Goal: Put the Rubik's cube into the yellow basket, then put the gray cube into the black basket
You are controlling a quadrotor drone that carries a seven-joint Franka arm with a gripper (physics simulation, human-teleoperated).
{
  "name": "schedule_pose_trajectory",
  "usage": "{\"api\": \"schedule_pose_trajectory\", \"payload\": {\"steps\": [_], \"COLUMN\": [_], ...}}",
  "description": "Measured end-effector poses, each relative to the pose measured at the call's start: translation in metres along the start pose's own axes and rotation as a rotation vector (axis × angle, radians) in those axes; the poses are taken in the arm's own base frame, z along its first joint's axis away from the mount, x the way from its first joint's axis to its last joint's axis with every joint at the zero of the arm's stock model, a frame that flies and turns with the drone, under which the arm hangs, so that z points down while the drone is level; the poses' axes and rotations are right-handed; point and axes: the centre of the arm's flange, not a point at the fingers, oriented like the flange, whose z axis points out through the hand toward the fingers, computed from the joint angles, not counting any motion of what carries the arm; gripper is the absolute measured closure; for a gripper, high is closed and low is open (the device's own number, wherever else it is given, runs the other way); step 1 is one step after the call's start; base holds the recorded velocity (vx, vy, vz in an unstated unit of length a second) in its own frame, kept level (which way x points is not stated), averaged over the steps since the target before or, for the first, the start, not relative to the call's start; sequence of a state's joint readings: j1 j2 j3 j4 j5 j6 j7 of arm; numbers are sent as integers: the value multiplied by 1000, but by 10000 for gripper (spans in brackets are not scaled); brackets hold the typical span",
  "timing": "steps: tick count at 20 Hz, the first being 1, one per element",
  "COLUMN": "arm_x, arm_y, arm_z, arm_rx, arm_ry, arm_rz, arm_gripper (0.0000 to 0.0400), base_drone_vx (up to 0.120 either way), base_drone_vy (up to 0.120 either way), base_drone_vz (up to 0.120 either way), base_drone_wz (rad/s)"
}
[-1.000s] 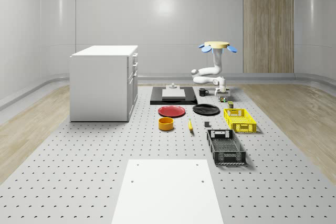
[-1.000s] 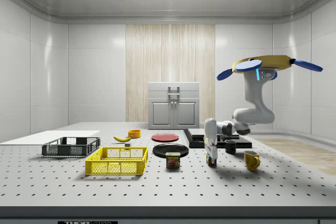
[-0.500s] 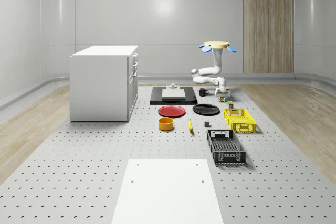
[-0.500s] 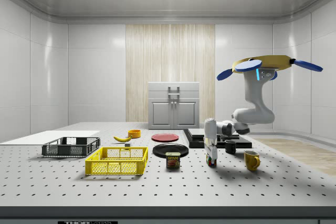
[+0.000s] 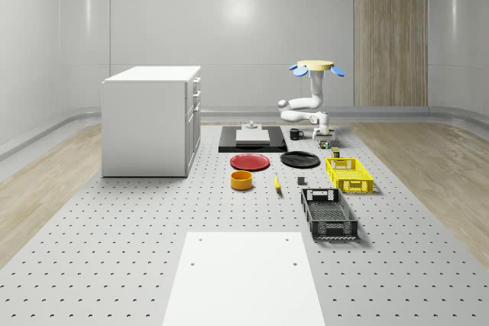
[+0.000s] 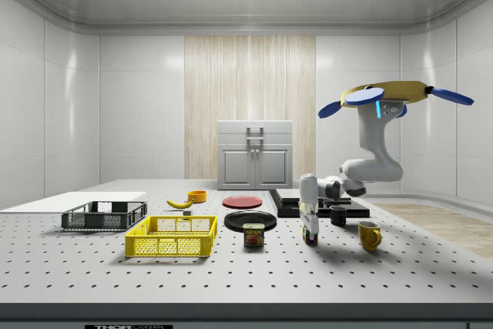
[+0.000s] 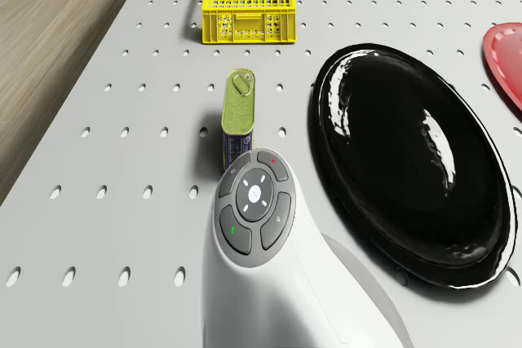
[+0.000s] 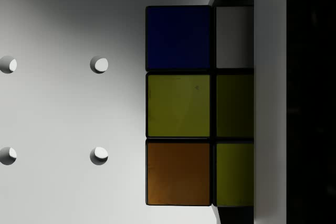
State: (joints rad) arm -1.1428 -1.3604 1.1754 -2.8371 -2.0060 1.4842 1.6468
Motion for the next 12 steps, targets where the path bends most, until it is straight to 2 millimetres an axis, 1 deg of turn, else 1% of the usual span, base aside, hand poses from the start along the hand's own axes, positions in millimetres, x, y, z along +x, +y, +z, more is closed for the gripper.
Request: {"api": "schedule_pose_trajectory", "payload": {"steps": [4, 8, 9, 12], "arm_x": [0, 0, 0, 0], "arm_y": [0, 0, 0, 0], "arm_z": [0, -10, -14, -26], "arm_rx": [0, 0, 0, 0], "arm_ry": [0, 0, 0, 0], "arm_rz": [0, 0, 0, 0], "arm_gripper": [72, 74, 74, 75], "base_drone_vx": [0, 0, 0, 0], "base_drone_vy": [0, 0, 0, 0], "base_drone_vz": [0, 0, 40, 120], "base_drone_wz": [0, 0, 0, 0]}}
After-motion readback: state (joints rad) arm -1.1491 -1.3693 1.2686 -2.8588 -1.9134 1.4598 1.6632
